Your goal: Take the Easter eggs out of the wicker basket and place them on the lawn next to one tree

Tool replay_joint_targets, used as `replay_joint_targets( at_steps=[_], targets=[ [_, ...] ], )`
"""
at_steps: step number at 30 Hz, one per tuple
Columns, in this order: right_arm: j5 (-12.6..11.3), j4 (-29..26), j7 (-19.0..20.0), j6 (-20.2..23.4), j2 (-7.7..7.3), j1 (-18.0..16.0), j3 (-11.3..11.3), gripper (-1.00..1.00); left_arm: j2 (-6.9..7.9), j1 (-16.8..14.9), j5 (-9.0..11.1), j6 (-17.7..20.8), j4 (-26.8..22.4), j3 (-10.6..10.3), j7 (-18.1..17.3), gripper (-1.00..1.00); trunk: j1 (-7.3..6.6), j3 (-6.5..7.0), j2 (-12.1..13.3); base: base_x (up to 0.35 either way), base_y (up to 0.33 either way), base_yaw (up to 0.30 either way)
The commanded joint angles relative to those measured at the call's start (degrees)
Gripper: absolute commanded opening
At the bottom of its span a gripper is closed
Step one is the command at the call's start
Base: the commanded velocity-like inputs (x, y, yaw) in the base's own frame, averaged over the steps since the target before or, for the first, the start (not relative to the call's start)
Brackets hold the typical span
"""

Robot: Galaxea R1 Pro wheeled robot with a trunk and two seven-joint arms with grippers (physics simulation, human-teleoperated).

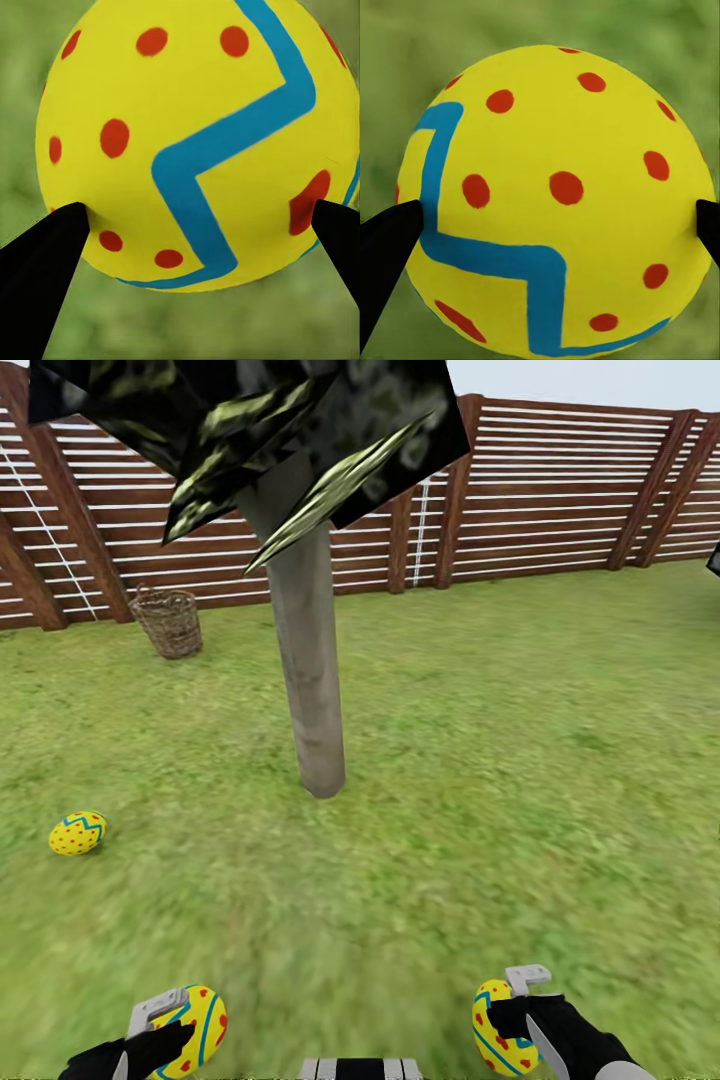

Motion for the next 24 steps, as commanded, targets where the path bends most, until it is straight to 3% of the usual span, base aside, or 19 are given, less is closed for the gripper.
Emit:
replay_joint_targets(
  at_steps=[1, 24],
  targets=[
    [-0.1, -0.1, 0.1, 0.4, -0.07, 0.0, 0.4, -1.00, -0.05, -0.1, -0.6, 0.2, -0.1, 0.4, -0.6, -1.00, 0.01, -0.27, 0.0, 0.000, 0.000, 0.000],
    [-0.2, -0.5, 0.1, 0.0, 0.00, 0.0, 0.4, -1.00, -0.13, -0.1, -0.6, 0.2, -0.1, 0.5, -0.6, -1.00, 0.60, -5.37, -0.3, 0.000, 0.000, 0.000]
  ],
)
